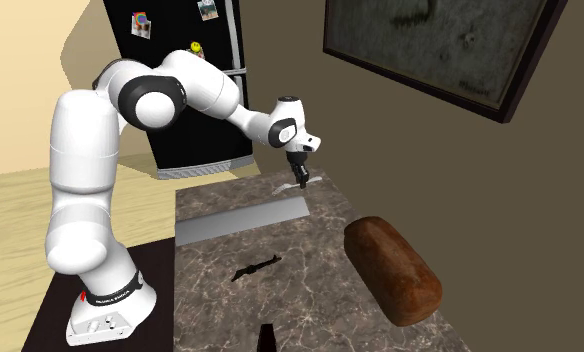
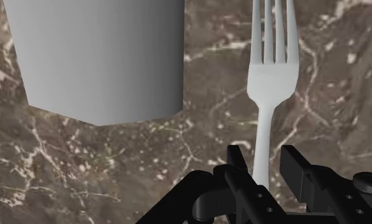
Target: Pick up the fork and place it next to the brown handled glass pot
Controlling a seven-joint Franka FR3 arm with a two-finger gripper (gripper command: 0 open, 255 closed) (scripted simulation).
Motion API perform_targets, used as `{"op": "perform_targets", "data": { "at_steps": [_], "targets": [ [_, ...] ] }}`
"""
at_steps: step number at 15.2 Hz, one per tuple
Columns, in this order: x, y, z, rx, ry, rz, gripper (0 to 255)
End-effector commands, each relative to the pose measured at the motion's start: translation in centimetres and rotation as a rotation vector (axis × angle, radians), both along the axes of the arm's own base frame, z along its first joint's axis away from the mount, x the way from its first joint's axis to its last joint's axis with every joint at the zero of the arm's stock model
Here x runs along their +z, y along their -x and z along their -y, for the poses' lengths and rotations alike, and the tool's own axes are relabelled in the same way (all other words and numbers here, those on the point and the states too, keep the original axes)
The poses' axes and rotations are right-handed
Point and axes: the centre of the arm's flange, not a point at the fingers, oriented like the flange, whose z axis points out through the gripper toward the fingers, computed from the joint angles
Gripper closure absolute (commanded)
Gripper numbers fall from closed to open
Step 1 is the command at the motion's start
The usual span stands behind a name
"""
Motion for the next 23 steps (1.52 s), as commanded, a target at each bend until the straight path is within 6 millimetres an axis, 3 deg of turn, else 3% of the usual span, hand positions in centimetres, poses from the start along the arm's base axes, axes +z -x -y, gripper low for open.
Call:
{"op": "perform_targets", "data": {
  "at_steps": [1,4,23],
  "targets": [
    [0.0,0.0,0.0,0.000,0.000,0.000,255],
    [0.0,0.0,0.0,0.000,0.000,0.000,255],
    [10.0,0.0,0.0,0.000,0.000,0.000,255]
  ]
}}
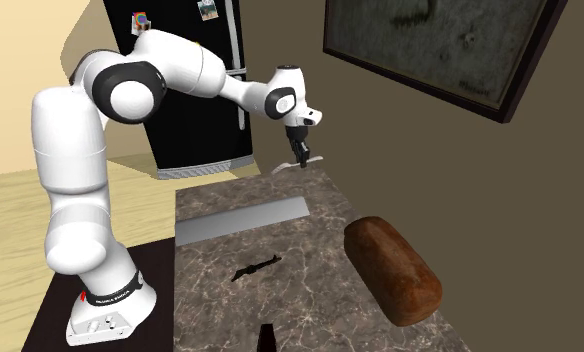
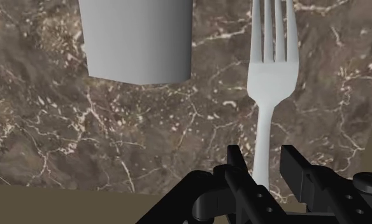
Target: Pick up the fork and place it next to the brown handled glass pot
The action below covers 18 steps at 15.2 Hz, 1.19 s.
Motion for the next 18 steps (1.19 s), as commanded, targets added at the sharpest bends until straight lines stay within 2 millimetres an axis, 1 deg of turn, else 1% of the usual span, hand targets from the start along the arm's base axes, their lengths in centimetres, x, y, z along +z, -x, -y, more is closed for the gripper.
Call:
{"op": "perform_targets", "data": {
  "at_steps": [1,18],
  "targets": [
    [1.1,-0.1,0.0,0.000,0.000,0.000,255],
    [10.1,-0.1,0.0,0.000,0.000,0.000,255]
  ]
}}
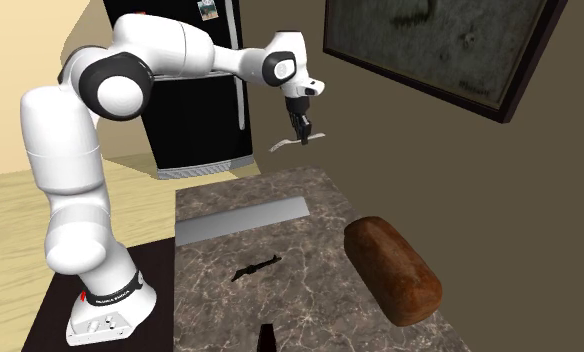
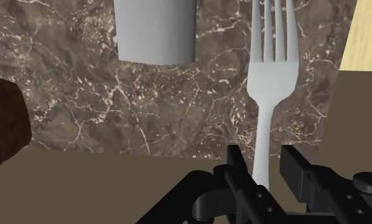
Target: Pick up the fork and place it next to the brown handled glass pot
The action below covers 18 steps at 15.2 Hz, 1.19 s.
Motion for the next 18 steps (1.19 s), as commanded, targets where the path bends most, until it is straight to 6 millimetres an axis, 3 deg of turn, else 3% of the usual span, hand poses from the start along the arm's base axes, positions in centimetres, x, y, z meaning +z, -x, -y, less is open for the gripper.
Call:
{"op": "perform_targets", "data": {
  "at_steps": [1,6,18],
  "targets": [
    [1.1,0.1,-0.1,0.000,0.000,0.000,255],
    [3.2,0.1,-0.1,0.000,0.000,0.000,255],
    [3.3,3.9,15.3,0.000,0.000,0.000,255]
  ]
}}
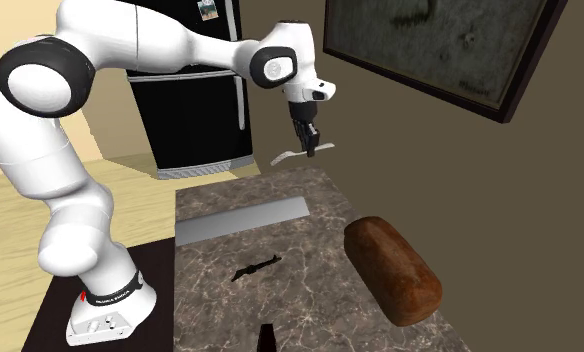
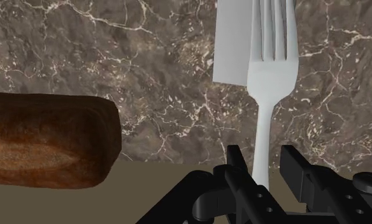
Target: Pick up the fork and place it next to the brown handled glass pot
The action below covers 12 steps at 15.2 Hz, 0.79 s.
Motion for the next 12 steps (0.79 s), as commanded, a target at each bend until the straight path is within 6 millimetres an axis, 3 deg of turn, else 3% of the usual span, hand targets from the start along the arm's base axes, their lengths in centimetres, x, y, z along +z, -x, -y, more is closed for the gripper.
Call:
{"op": "perform_targets", "data": {
  "at_steps": [1,12],
  "targets": [
    [-0.1,0.5,2.6,0.001,0.000,0.000,255],
    [0.0,4.1,16.7,0.001,0.000,0.000,255]
  ]
}}
